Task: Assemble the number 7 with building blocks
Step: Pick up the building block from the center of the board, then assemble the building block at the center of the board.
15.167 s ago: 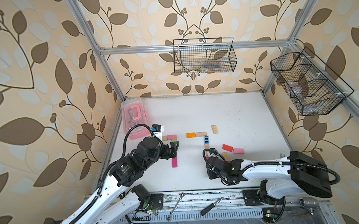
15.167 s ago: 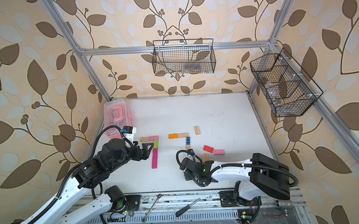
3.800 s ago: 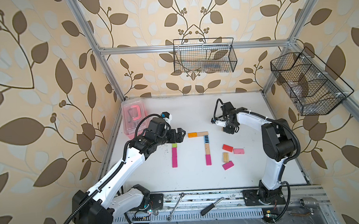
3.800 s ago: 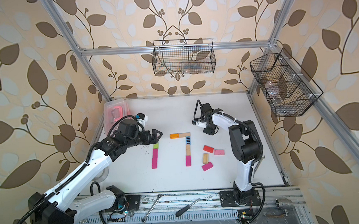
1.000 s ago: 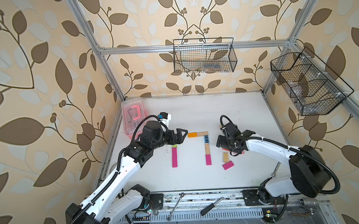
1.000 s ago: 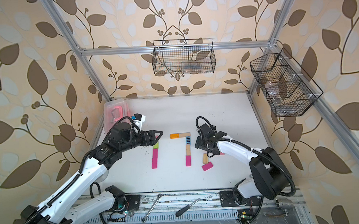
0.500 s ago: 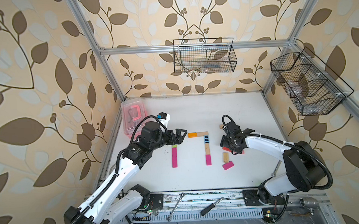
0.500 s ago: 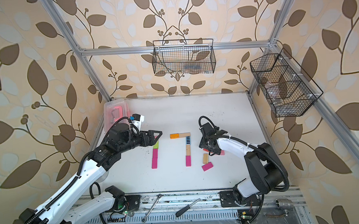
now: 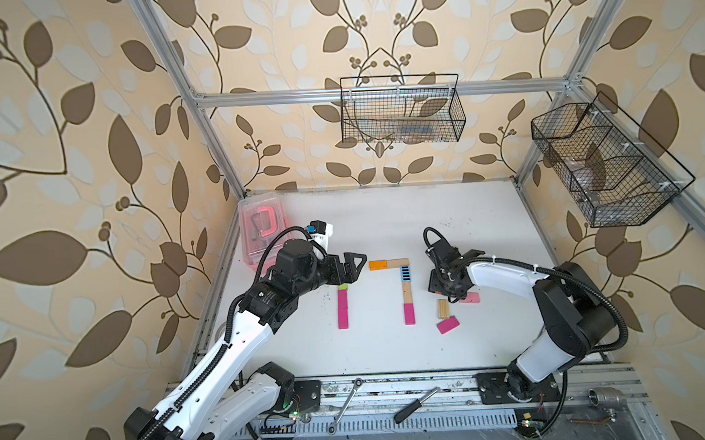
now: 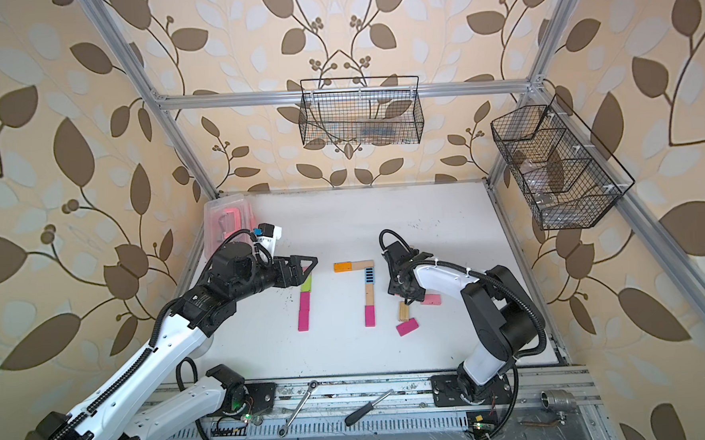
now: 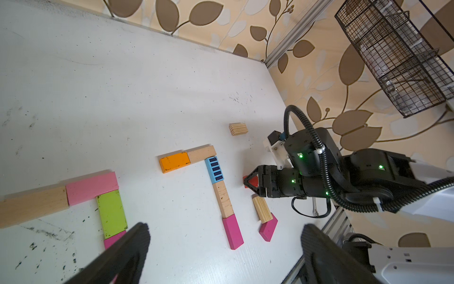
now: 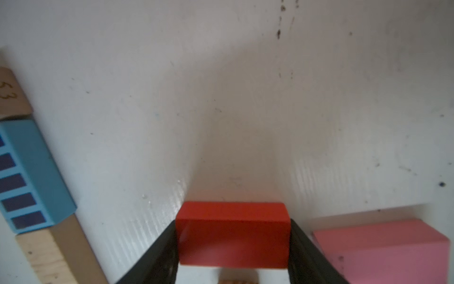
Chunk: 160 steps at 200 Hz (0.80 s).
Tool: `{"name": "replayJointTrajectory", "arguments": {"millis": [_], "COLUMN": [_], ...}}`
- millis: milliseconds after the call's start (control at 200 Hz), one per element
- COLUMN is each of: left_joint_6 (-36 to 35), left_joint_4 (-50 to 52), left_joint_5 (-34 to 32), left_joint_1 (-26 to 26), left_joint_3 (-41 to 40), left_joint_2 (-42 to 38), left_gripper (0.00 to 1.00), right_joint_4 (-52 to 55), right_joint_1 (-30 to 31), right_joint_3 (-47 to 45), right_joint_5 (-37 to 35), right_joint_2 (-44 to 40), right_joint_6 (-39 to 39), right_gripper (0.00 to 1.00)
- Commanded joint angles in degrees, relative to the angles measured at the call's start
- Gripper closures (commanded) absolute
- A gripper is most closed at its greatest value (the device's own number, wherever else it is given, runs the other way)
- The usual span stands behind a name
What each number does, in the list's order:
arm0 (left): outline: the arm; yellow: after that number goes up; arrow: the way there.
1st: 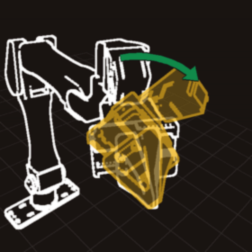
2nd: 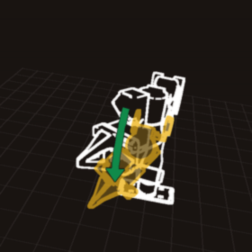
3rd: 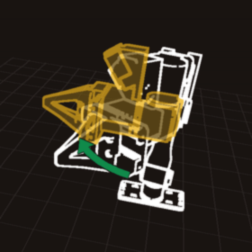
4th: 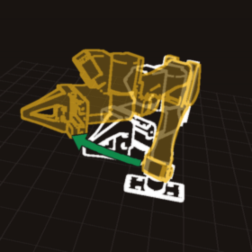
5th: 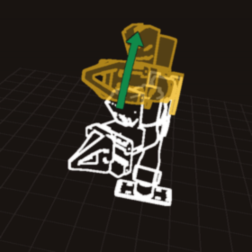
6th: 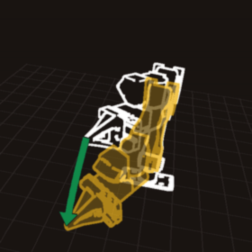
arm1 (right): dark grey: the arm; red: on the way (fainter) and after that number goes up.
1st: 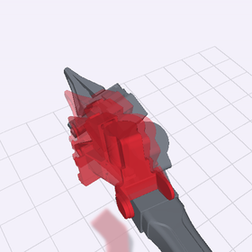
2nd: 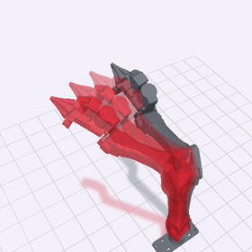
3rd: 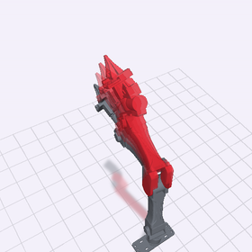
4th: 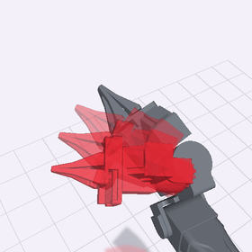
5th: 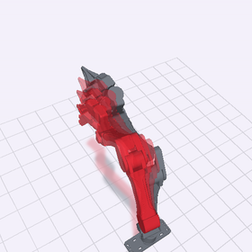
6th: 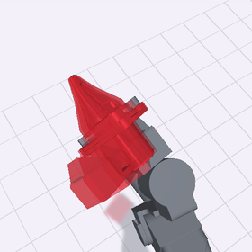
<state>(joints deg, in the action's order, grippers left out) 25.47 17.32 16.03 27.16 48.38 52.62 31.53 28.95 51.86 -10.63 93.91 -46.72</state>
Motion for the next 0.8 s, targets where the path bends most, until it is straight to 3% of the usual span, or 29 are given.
{"name": "replayJointTrajectory", "arguments": {"millis": [0,185,475,650,795], "left_joint_6": [-0.3,-0.6,-1.5,-0.7,0.0], "left_joint_4": [-1.5,-0.9,-0.3,-2.1,-2.5], "left_joint_5": [-0.5,-1.0,-0.4,3.1,4.0], "left_joint_1": [-0.2,-0.2,-0.2,-0.2,-0.2], "left_joint_3": [-0.2,0.0,1.5,2.9,4.9], "left_joint_2": [-0.8,-0.9,1.8,6.5,9.9], "left_gripper": [0.01,0.01,0.01,0.01,0.01], "right_joint_4": [3.3,5.7,6.7,9.2,10.4], "right_joint_1": [0.3,-5.8,-19.1,-22.6,-23.9], "right_joint_3": [3.3,10.1,22.1,30.7,34.0], "right_joint_5": [-3.8,-6.1,1.8,6.1,4.5], "right_joint_2": [1.3,1.0,8.9,18.2,22.5], "right_joint_6": [2.3,13.0,30.8,37.5,39.0], "right_gripper": [0.4,0.41,0.39,0.38,0.37]}}
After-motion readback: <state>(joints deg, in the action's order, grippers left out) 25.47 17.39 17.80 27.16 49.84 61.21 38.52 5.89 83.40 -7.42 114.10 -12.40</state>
